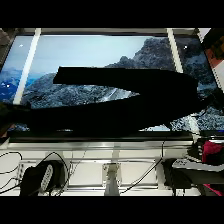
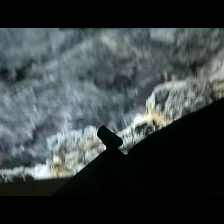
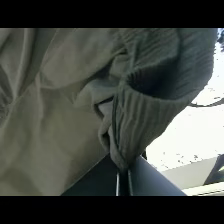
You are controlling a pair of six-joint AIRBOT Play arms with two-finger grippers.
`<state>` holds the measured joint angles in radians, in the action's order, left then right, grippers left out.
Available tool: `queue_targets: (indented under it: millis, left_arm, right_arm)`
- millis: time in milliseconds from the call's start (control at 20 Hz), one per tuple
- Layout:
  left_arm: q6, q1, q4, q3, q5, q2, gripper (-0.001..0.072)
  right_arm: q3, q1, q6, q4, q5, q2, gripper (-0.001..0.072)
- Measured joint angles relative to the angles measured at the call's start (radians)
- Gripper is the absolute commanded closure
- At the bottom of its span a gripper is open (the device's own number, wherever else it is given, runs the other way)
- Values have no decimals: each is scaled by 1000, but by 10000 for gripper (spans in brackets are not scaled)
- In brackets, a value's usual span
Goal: Fold the clothes and pants, and hang the long-sleeved shirts on hangers.
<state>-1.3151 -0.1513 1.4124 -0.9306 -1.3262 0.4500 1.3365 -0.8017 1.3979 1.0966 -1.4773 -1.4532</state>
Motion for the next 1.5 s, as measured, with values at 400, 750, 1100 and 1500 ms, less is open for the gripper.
queue_targets:
  millis: [400, 750, 1100, 1500]
  left_arm:
    - [-43, 0, 36, 229, 412, 283, 705]
    - [-47, 12, -139, 166, 1058, 769, 701]
    - [-47, 93, -264, 95, 1403, 930, 338]
    - [-47, 62, -281, 84, 1077, 817, 705]
  right_arm:
    - [1, 50, 2, -2, 31, 0, 693]
    - [-1, 53, 117, 10, 207, -1, 693]
    - [-2, 75, 230, 31, 323, -44, 693]
    - [-2, 107, 214, 48, 325, -69, 694]
